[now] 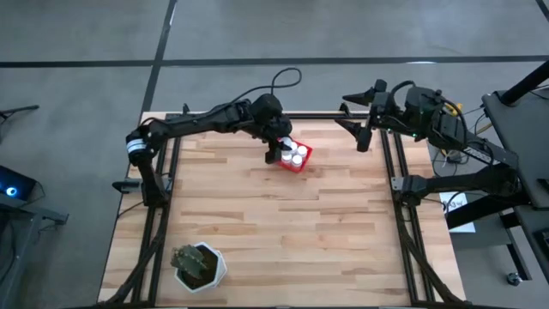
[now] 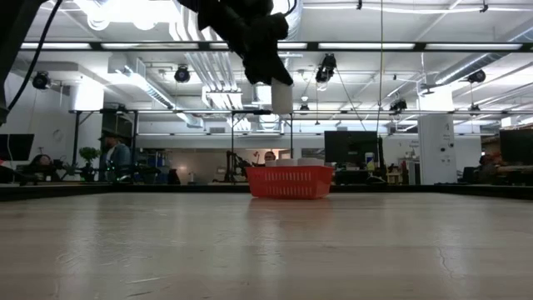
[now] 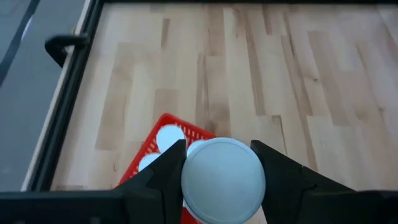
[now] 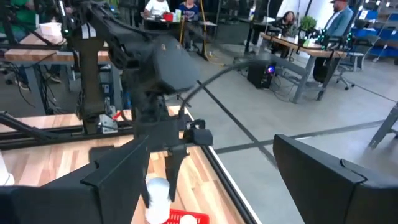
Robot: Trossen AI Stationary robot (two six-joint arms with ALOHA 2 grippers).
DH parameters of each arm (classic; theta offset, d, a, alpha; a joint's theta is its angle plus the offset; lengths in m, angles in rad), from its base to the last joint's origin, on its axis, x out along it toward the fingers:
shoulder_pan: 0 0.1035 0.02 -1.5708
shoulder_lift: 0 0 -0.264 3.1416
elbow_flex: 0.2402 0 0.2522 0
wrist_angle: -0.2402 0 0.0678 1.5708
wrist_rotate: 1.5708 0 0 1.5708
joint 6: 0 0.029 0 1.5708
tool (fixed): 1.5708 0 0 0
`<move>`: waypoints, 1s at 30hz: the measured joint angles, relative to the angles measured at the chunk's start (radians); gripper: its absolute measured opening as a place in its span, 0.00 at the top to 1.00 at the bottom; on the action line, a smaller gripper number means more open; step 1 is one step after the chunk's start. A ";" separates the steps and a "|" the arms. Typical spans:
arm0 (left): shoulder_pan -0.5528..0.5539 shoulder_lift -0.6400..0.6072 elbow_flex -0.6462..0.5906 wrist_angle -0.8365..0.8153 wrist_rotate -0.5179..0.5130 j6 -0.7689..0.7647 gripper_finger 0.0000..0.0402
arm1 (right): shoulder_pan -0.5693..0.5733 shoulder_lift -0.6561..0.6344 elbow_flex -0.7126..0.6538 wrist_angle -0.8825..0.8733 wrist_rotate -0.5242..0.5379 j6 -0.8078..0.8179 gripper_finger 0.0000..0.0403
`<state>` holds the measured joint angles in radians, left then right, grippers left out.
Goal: Pick and place pill bottles into a basket
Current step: Put the white pill bottle into the red bin
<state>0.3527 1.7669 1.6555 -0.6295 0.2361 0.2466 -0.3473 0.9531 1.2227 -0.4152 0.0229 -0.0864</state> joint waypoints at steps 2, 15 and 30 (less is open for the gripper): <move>0.002 -0.002 -0.030 0.015 0.002 -0.002 0.65 | 0.000 -0.003 0.000 0.002 -0.011 0.002 0.19; 0.013 -0.064 -0.211 0.185 0.021 -0.006 0.65 | 0.000 -0.004 -0.035 0.009 -0.057 0.038 0.19; 0.028 -0.097 -0.341 0.315 0.022 -0.004 0.65 | -0.001 -0.034 -0.188 0.056 -0.110 0.132 0.19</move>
<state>0.3805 1.6700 1.3148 -0.3149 0.2579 0.2423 -0.3481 0.9195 1.0342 -0.3595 -0.0872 0.0460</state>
